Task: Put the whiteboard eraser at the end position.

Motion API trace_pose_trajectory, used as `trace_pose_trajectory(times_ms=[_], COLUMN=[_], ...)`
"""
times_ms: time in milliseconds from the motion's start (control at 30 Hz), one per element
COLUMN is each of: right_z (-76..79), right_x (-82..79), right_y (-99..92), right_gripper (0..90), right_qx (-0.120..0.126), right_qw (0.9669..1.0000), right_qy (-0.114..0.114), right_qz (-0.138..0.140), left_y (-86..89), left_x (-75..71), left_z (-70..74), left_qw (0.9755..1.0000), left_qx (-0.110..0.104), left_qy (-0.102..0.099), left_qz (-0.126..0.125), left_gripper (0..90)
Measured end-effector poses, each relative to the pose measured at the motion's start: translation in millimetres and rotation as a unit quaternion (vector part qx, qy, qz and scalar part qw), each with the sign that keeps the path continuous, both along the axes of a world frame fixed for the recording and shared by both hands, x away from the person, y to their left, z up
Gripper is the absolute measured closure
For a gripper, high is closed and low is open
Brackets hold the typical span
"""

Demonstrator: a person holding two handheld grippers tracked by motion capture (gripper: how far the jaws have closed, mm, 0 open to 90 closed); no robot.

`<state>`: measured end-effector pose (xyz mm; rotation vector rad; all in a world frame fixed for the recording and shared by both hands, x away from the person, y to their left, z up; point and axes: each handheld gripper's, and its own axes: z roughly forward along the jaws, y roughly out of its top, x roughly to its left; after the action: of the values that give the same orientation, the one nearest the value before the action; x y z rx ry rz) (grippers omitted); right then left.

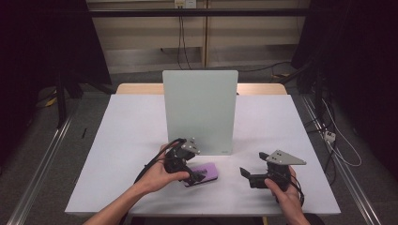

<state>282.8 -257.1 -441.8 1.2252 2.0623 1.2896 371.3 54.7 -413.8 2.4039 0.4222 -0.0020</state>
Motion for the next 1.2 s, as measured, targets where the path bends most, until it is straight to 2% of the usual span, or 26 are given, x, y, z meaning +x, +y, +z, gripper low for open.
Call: trace_pose_trajectory(times_ms=[100,167,233,300,400,467,600,633,733,767,1000,1100,1133,1200], right_z=[0.1,0.1,0.1,0.0,0.0,0.0,-0.2,-0.2,-0.2,-0.2,-0.5,-0.4,-0.4,-0.4], right_x=[0.1,0.1,0.1,0.2,0.2,0.2,0.6,0.6,0.5,0.6,1.0,0.9,0.9,0.8], right_y=[0.1,0.1,0.3,0.5,0.4,0.2,0.2,0.2,0.5,0.6,0.0,0.0,0.1,0.2], right_gripper=[5.1,5.1,5.1,5.1,5.1,5.1,5.1,5.1,5.0,5.0,5.0,4.9,5.0,5.0], right_qx=[0.001,0.002,0.002,0.001,0.001,0.002,0.002,0.002,0.001,0.002,0.001,0.001,0.001,0.001], right_qw=[1.0000,1.0000,1.0000,1.0000,1.0000,1.0000,1.0000,1.0000,1.0000,1.0000,1.0000,1.0000,1.0000,1.0000], right_qy=[0.000,0.000,0.001,0.001,0.000,0.001,0.001,0.001,0.001,0.001,0.002,0.001,0.001,0.001], right_qz=[-0.002,-0.002,-0.002,-0.002,-0.002,-0.003,-0.003,-0.003,-0.003,-0.003,-0.006,-0.006,-0.006,-0.006], left_y=[7.5,10.5,13.1,15.3,19.4,22.2,29.5,32.1,40.5,43.5,60.6,67.8,70.0,75.0], left_x=[3.7,5.1,6.0,5.2,5.6,5.4,3.7,3.2,1.7,1.8,-1.3,-4.7,-5.5,-7.8], left_z=[4.0,5.4,7.0,9.1,12.3,14.2,16.9,16.7,18.0,18.5,14.2,13.8,13.6,15.0], left_qw=[0.9998,0.9996,0.9995,0.9984,0.9967,0.9947,0.9918,0.9903,0.9865,0.9858,0.9763,0.9729,0.9722,0.9706], left_qx=[-0.020,-0.023,-0.021,-0.027,-0.039,-0.049,-0.044,-0.056,-0.067,-0.069,-0.087,-0.094,-0.103,-0.106], left_qy=[0.006,0.002,-0.006,-0.022,-0.035,-0.046,-0.069,-0.073,-0.088,-0.092,-0.113,-0.115,-0.111,-0.113], left_qz=[0.007,0.017,0.023,0.044,0.062,0.077,0.098,0.105,0.120,0.123,0.163,0.177,0.178,0.184], left_gripper=[6.6,6.6,6.6,6.7,6.8,6.7,6.8,6.8,7.3,7.2,7.0,7.1,7.1,7.0])
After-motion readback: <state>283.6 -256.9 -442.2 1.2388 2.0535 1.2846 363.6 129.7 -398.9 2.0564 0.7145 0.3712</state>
